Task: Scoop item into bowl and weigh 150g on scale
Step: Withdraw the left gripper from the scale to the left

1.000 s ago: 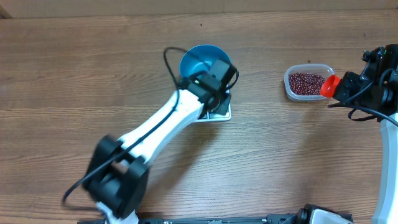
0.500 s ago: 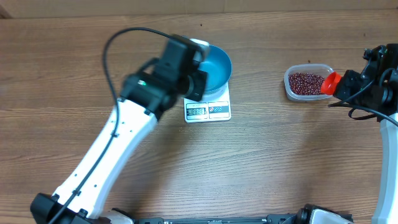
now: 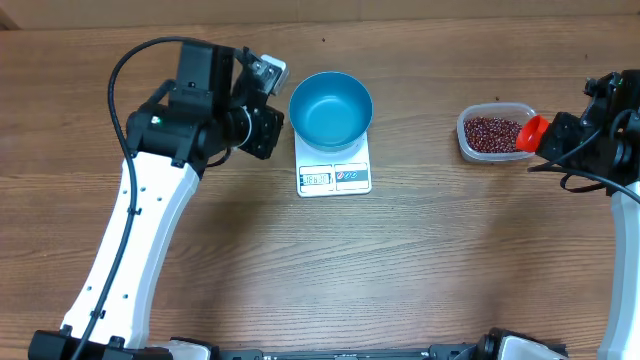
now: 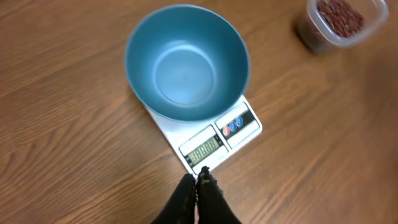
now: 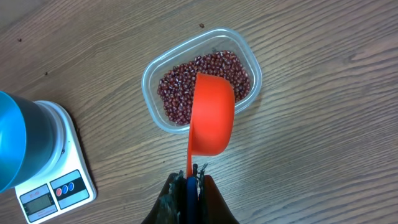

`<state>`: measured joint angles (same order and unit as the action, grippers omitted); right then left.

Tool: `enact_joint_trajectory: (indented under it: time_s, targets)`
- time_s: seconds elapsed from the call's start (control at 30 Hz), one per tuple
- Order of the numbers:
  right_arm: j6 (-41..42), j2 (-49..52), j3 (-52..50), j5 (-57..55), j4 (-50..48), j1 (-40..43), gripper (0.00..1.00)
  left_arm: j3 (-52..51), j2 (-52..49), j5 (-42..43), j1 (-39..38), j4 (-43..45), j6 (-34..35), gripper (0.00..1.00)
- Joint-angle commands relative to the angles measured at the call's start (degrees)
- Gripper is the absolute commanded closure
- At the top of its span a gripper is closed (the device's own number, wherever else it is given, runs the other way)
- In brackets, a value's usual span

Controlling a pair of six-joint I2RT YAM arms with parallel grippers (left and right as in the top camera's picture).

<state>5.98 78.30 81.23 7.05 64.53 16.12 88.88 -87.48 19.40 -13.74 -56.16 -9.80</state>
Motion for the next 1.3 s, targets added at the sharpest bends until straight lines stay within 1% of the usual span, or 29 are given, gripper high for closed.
enact_joint_trajectory:
  time_s: [0.0,0.13,0.23,0.27,0.37,0.4,0.43,0.47,0.5,1.03,1.27]
  targets:
    - [-0.1,0.3,0.5,-0.4,-0.4,0.3,0.96,0.6,1.4,4.2,0.3,-2.1,-8.1,0.9]
    - [-0.1,0.3,0.5,-0.4,-0.7,0.3,0.96,-0.2,1.3,3.5,-0.1,-5.0,-9.1,0.86]
    - [-0.1,0.3,0.5,-0.3,-1.0,0.3,0.96,-2.1,1.3,3.1,0.2,-5.1,-7.8,0.82]
    - [-0.1,0.3,0.5,-0.3,-1.0,0.3,0.96,-2.3,1.3,3.1,0.3,-5.1,-7.8,0.82]
    - [-0.1,0.3,0.5,-0.3,-0.9,0.3,0.96,-2.5,1.3,2.7,0.8,-4.1,-9.7,0.8]
    - [-0.1,0.3,0.5,-0.3,-0.9,0.3,0.96,-2.5,1.3,2.6,0.8,-3.2,-10.1,0.73]
    - [-0.1,0.3,0.5,-0.3,-0.9,0.3,0.96,-2.5,1.3,2.7,0.8,-2.2,-10.1,0.58]
    - [-0.1,0.3,0.5,-0.3,-0.9,0.3,0.96,-2.5,1.3,2.7,0.8,-1.7,-10.1,0.35]
    - [-0.1,0.3,0.5,0.0,-0.9,0.3,0.96,-2.5,1.3,2.7,0.8,-1.3,-9.9,0.0]
    - [-0.1,0.3,0.5,0.3,-1.0,0.3,0.96,-2.5,1.3,2.6,0.6,-1.5,-9.9,0.0]
    - [-0.1,0.3,0.5,0.3,-1.4,0.3,0.96,-2.5,1.3,2.2,0.6,-3.1,-9.9,0.0]
